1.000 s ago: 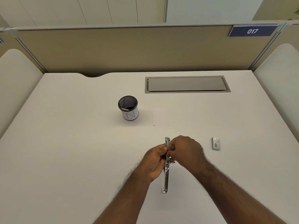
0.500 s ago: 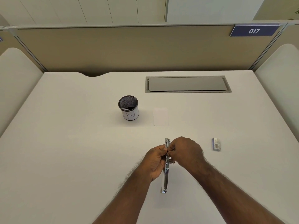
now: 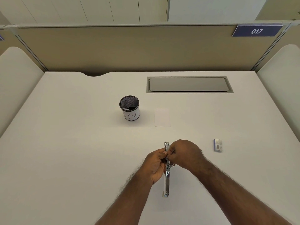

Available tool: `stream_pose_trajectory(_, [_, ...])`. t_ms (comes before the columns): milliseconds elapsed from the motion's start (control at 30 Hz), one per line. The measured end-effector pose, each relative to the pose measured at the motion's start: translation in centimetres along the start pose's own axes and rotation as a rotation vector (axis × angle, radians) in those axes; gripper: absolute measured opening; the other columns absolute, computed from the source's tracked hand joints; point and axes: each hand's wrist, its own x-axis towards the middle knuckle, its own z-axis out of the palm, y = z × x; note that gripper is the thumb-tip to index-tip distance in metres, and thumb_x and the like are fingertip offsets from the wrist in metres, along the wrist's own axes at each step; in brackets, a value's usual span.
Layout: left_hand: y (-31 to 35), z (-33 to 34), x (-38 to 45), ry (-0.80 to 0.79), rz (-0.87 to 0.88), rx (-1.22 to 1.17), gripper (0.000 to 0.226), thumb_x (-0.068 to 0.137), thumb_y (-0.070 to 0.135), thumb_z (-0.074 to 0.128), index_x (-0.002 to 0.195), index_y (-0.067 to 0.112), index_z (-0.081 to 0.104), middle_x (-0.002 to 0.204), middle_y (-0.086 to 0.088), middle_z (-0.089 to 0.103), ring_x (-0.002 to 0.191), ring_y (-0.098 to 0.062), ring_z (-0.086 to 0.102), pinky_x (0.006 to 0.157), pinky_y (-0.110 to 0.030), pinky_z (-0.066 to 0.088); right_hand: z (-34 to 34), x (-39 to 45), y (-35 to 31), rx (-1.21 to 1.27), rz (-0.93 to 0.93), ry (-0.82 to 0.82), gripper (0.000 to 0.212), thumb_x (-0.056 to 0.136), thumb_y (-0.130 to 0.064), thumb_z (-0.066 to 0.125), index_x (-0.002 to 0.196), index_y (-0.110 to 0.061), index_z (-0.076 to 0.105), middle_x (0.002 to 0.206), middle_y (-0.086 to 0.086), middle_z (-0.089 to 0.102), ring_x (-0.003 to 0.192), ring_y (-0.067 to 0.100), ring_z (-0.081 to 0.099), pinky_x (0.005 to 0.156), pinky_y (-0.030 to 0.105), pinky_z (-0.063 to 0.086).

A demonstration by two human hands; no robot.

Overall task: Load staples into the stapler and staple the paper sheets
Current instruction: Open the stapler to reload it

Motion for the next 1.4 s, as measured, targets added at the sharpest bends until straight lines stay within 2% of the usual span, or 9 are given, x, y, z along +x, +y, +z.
stream_pose_trajectory(133, [0.0, 0.0, 0.0, 0.016, -0.005, -0.011, 0.032, 0.098, -0.003, 0.037, 0.104, -0.003, 0.068, 0.093, -0.018, 0.071, 0.076, -0.026, 0.065, 0.074, -0.04, 0.053, 0.3, -0.1, 0.1, -0.016, -0.055, 0.021, 0.016, 0.076, -0.034, 0.058, 0.078, -0.028, 0.072, 0.08, -0.007, 0.074, 0.068, 0.011, 0.06, 0.058, 0.02, 0.037])
stream_pose_trajectory(333, [0.7, 0.3, -0.6, -0.022, -0.002, -0.019, 0.031, 0.1, -0.001, 0.035, 0.108, -0.005, 0.065, 0.081, -0.009, 0.075, 0.065, -0.016, 0.07, 0.059, -0.03, 0.057, -0.1, -0.2, 0.0, 0.081, -0.001, -0.015, 0.009, 0.077, -0.033, 0.066, 0.083, -0.03, 0.072, 0.088, -0.011, 0.074, 0.082, 0.01, 0.066, 0.067, 0.022, 0.045])
stream_pose_trajectory(533, [1.2, 0.3, -0.7, -0.053, 0.012, 0.003, 0.033, 0.101, -0.001, 0.032, 0.113, -0.004, 0.062, 0.075, -0.007, 0.074, 0.065, -0.016, 0.07, 0.063, -0.031, 0.058, -0.4, -0.6, -0.3, 0.171, 0.072, 0.018, 0.01, 0.074, -0.03, 0.067, 0.08, -0.036, 0.072, 0.08, -0.017, 0.074, 0.072, 0.002, 0.066, 0.054, 0.015, 0.038])
stream_pose_trajectory(700, [1.1, 0.1, -0.9, -0.076, -0.001, 0.007, 0.033, 0.1, -0.004, 0.031, 0.112, -0.006, 0.061, 0.079, -0.01, 0.075, 0.067, -0.019, 0.07, 0.066, -0.033, 0.059, -0.4, -0.8, -0.4, 0.176, 0.086, -0.008, 0.009, 0.073, -0.029, 0.067, 0.078, -0.036, 0.07, 0.08, -0.015, 0.074, 0.075, 0.005, 0.069, 0.069, 0.024, 0.052])
stream_pose_trajectory(933, [0.4, -0.1, -0.7, -0.059, -0.039, 0.016, 0.032, 0.098, -0.006, 0.035, 0.111, -0.009, 0.064, 0.093, -0.019, 0.071, 0.076, -0.026, 0.067, 0.09, -0.048, 0.053, -0.9, -0.2, -0.6, 0.049, 0.055, -0.071, 0.01, 0.067, -0.029, 0.065, 0.074, -0.029, 0.073, 0.068, -0.012, 0.072, 0.06, 0.007, 0.064, 0.056, 0.019, 0.047])
stream_pose_trajectory(1067, [0.5, -0.1, -1.0, -0.06, -0.045, 0.021, 0.033, 0.098, -0.006, 0.035, 0.104, -0.005, 0.067, 0.084, -0.014, 0.074, 0.069, -0.022, 0.07, 0.079, -0.041, 0.059, -0.6, -0.3, -0.7, 0.032, 0.048, -0.042, 0.005, 0.067, -0.029, 0.065, 0.069, -0.031, 0.07, 0.067, -0.012, 0.07, 0.055, 0.006, 0.059, 0.055, 0.019, 0.044])
stream_pose_trajectory(1167, [0.6, -0.1, -1.1, -0.054, -0.04, 0.03, 0.034, 0.098, -0.006, 0.034, 0.104, -0.004, 0.067, 0.083, -0.013, 0.074, 0.066, -0.021, 0.069, 0.071, -0.038, 0.06, -0.4, -0.6, -0.8, 0.035, 0.05, -0.019, 0.005, 0.068, -0.029, 0.065, 0.069, -0.031, 0.069, 0.067, -0.011, 0.07, 0.053, 0.005, 0.055, 0.05, 0.017, 0.036])
stream_pose_trajectory(1333, [0.3, -0.5, -0.8, -0.055, -0.039, 0.026, 0.033, 0.098, -0.006, 0.034, 0.106, -0.006, 0.066, 0.089, -0.016, 0.073, 0.074, -0.025, 0.069, 0.084, -0.046, 0.056, -0.6, -0.6, -0.9, 0.075, 0.065, -0.059, 0.008, 0.067, -0.028, 0.065, 0.071, -0.028, 0.071, 0.063, -0.012, 0.07, 0.048, -0.001, 0.054, 0.046, 0.015, 0.034])
stream_pose_trajectory(1400, [0.0, -0.6, -0.8, -0.061, -0.041, 0.028, 0.033, 0.098, -0.006, 0.035, 0.105, -0.006, 0.066, 0.089, -0.016, 0.073, 0.075, -0.025, 0.068, 0.088, -0.049, 0.054, -0.6, -0.5, -0.9, 0.048, 0.056, -0.077, 0.009, 0.066, -0.029, 0.065, 0.072, -0.027, 0.072, 0.064, -0.011, 0.069, 0.052, 0.002, 0.056, 0.048, 0.017, 0.035])
